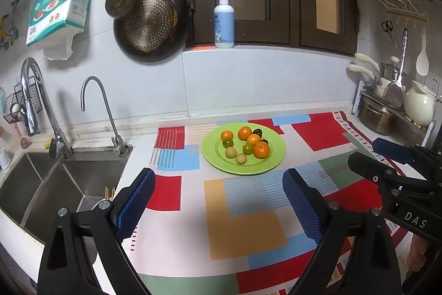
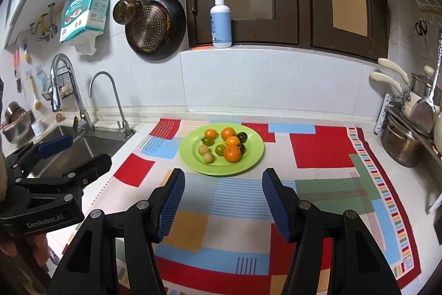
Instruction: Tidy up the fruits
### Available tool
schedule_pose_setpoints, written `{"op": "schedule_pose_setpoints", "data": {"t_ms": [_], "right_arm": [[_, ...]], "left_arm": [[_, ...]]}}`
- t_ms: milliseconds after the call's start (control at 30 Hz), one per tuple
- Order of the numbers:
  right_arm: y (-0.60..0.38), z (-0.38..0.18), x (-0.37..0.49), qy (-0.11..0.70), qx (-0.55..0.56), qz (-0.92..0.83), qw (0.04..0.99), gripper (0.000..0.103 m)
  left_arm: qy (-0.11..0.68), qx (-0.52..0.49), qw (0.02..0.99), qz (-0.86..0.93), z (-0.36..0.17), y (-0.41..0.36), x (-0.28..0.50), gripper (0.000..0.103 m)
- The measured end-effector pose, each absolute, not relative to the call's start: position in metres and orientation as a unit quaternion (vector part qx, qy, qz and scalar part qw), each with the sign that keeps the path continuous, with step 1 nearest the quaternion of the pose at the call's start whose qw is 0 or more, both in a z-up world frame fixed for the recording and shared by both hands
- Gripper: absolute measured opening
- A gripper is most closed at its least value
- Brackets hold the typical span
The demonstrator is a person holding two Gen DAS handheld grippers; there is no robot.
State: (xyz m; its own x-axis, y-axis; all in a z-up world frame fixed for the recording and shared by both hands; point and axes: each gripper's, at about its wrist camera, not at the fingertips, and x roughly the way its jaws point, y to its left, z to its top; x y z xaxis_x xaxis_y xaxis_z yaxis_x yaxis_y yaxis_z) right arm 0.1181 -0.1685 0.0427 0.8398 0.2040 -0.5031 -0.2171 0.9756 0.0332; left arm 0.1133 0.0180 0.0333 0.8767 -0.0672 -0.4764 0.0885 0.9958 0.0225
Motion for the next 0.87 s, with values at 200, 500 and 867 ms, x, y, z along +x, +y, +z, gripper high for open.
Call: {"op": "schedule_pose_setpoints", "data": {"t_ms": [200,500,867], "right_arm": [[-0.1695,0.0443,0.1162,0.257,-0.012,0.109,0.96,0.059],[-0.1697,0.0451,0.1152,0.257,-0.012,0.108,0.96,0.059],[-0.1692,0.0434,0.1158,0.262,-0.013,0.11,0.959,0.059]], "left_arm": [[0.239,0.023,0.97,-0.037,0.0357,0.0187,0.11,0.101],[0.233,0.028,0.972,-0.031,0.0368,0.0203,0.1071,0.101],[0.236,0.019,0.971,-0.032,0.0371,0.0236,0.1084,0.101]]}}
